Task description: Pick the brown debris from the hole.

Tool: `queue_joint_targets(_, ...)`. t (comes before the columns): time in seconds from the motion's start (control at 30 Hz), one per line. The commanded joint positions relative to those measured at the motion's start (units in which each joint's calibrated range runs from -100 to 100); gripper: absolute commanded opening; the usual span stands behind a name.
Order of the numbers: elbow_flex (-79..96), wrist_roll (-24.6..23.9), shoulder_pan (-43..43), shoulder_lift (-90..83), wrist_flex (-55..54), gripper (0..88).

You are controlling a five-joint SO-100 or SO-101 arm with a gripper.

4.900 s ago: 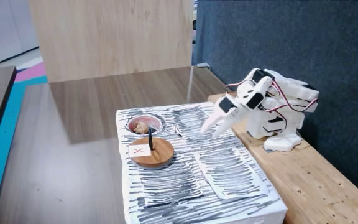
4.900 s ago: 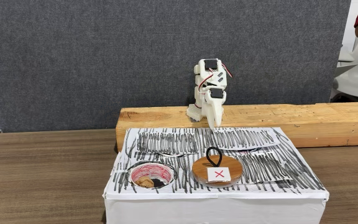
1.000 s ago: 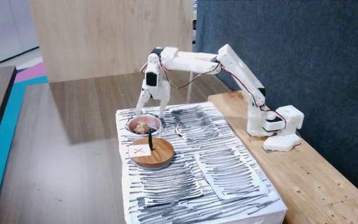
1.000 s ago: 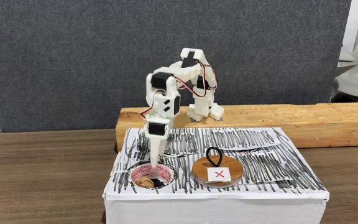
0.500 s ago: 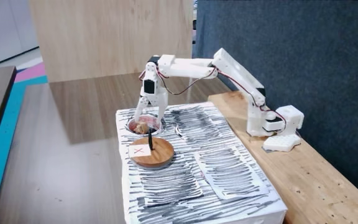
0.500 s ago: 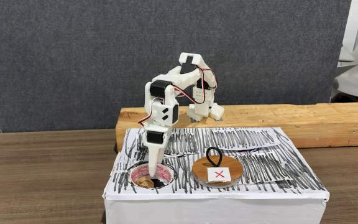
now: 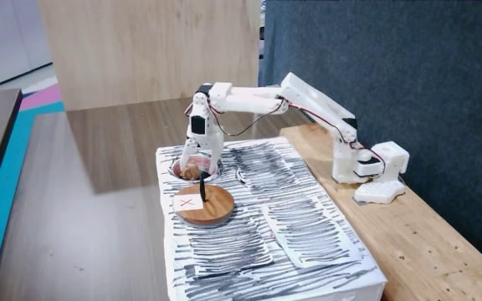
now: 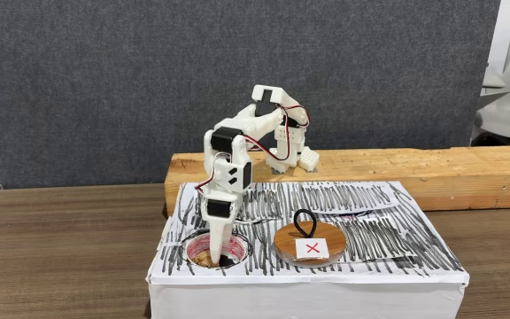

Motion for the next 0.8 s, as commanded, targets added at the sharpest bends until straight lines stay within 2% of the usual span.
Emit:
queue_joint_targets(0.0,-4.29,-0.06,0.6,-0.58,-0.63,26.9)
queue_joint_targets(0.53,-5.99,0.36,2.87,-0.42,-0.63,27.0)
queue_joint_targets(0.77,-6.35,-0.06,2.65,4.94,-0.55,26.9)
